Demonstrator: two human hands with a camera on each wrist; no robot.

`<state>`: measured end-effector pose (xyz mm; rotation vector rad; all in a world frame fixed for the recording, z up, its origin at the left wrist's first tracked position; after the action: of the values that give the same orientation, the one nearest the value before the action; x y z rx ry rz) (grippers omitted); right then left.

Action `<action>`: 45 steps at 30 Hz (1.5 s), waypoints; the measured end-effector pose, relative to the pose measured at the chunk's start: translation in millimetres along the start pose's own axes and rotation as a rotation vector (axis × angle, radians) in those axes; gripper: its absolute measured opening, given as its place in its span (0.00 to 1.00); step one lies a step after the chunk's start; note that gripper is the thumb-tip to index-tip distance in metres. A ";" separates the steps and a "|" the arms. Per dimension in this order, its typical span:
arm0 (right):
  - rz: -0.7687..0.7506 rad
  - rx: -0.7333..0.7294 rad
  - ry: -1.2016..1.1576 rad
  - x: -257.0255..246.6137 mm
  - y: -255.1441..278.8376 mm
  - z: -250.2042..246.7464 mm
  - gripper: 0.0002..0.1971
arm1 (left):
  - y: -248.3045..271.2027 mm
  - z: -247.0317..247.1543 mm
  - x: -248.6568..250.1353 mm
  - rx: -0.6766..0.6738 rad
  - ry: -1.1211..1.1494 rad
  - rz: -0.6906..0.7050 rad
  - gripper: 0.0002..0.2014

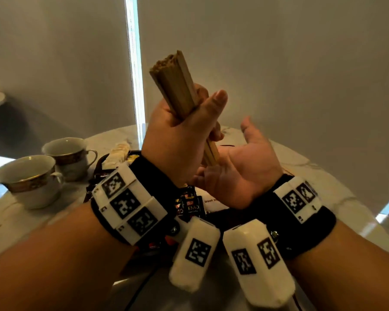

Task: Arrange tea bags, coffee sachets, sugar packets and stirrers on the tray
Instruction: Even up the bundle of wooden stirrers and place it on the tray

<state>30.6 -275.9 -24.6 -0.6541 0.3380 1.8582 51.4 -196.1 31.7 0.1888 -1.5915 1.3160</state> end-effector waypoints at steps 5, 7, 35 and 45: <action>-0.115 -0.004 -0.091 -2.2 4.4 3.3 0.52 | 3.3 7.9 -13.8 0.021 0.094 -0.055 0.10; -0.090 0.019 -0.035 -0.6 3.6 -1.1 0.55 | 4.0 6.6 -11.3 0.028 0.105 -0.046 0.09; -0.253 0.003 1.241 -27.0 13.8 9.3 0.16 | 6.8 12.7 -19.4 -0.265 0.050 -0.341 0.06; -0.131 0.090 1.133 -11.9 8.3 3.3 0.08 | -5.4 -6.0 -17.2 -0.177 0.178 -0.312 0.15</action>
<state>25.1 -286.3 -15.6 -1.5819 1.0578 1.1687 66.6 -201.2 21.4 0.1954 -1.4508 0.9219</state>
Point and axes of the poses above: each hand's wrist, its own y-axis away from the middle knuckle, its own z-axis out of the palm, x = y × z, the point moved 6 cm from there along -y, towards the middle knuckle, and after that the axes turned 8 degrees about -x, right-handed, at the moved point
